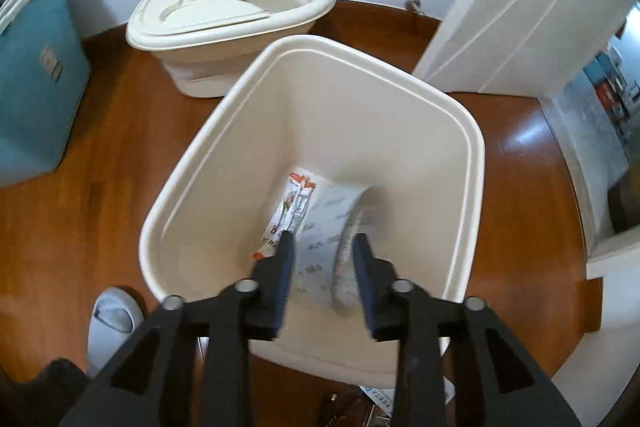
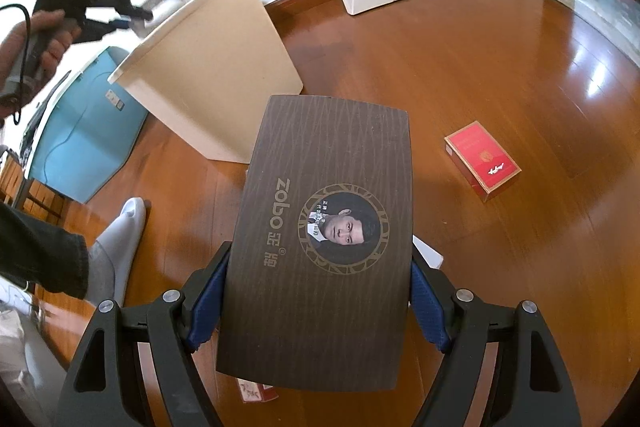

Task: Collect trash
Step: 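Drop the tape roll into the wastebasket with the left tool while the right tool drops the Zobo box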

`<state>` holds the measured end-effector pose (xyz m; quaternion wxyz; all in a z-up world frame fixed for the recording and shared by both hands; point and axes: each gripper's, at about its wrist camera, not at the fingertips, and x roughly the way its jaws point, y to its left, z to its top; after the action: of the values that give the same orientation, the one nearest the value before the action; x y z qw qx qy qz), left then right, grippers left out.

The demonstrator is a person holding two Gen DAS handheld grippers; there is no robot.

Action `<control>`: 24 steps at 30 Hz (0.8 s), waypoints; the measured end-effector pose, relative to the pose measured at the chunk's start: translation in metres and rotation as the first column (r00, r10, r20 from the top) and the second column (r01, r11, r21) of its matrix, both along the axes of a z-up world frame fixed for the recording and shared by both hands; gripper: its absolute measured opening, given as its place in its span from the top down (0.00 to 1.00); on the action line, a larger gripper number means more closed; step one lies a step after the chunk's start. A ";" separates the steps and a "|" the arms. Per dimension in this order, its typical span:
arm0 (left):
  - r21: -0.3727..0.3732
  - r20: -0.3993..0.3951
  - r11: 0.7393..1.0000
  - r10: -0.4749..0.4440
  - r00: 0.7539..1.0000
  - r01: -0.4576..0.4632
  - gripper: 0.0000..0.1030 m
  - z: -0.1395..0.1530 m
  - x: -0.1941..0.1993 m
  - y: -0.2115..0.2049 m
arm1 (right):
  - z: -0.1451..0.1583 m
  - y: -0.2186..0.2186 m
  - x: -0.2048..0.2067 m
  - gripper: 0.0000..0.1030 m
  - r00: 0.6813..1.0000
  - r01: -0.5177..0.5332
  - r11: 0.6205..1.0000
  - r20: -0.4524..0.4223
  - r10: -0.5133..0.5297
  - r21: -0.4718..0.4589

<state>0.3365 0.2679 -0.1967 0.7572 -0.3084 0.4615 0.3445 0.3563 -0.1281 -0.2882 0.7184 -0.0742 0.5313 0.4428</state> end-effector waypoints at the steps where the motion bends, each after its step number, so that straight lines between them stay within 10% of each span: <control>1: 0.013 -0.010 1.000 -0.011 1.000 0.011 0.68 0.005 -0.002 0.000 | 0.001 0.001 0.001 0.22 1.000 0.000 1.000 0.002 0.000 -0.001; 12: -0.001 -0.196 0.982 -0.185 0.963 0.188 0.67 0.073 -0.080 -0.033 | 0.121 0.116 0.036 0.21 0.979 -0.142 0.966 0.174 0.105 0.218; 16: -0.067 -0.145 0.996 -0.075 0.986 0.066 0.55 0.072 -0.107 -0.020 | 0.161 0.202 0.043 0.21 0.967 -0.223 0.935 0.184 0.176 0.275; 24: -0.137 -0.075 0.982 -0.141 0.987 0.130 0.55 0.075 -0.094 -0.029 | 0.139 0.297 0.040 0.17 0.969 -0.247 0.934 0.087 0.232 0.257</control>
<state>0.2424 0.2393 -0.1216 0.7368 -0.3109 0.5345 0.2735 0.3965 0.1691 -0.1489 0.6769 -0.0538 0.4340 0.5920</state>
